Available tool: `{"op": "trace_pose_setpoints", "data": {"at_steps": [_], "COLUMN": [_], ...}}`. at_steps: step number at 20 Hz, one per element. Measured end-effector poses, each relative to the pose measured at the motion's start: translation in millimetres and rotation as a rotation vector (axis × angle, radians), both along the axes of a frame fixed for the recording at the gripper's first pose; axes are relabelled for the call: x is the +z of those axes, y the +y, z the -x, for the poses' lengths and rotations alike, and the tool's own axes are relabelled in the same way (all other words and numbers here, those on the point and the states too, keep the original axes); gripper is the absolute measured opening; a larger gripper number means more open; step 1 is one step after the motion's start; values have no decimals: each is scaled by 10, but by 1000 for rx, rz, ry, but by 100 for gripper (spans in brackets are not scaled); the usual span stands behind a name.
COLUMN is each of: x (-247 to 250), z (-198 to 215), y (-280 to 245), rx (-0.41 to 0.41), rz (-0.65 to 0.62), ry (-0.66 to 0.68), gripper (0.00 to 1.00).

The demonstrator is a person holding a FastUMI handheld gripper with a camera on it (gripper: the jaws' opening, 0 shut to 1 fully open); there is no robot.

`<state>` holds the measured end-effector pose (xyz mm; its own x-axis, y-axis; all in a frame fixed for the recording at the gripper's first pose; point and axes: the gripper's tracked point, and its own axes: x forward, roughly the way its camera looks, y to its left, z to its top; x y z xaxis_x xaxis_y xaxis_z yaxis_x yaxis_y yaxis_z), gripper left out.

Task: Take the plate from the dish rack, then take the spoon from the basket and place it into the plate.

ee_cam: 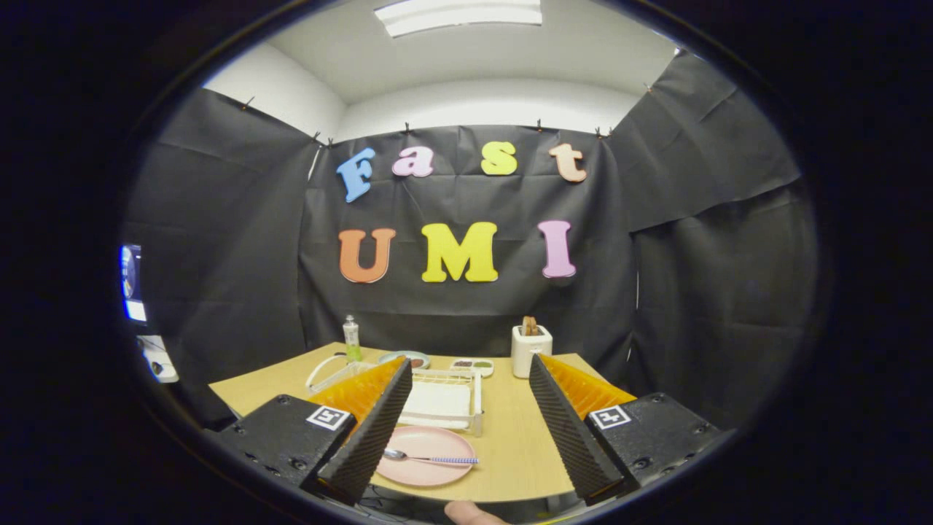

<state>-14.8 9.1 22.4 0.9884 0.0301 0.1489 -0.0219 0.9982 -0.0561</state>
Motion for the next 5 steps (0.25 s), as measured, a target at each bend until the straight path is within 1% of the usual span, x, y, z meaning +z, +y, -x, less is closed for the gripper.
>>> {"op": "trace_pose_setpoints", "data": {"at_steps": [5], "x": [-24], "z": [-17], "y": [-14], "rx": [3], "rz": [-2], "ry": [3], "gripper": [100]}}
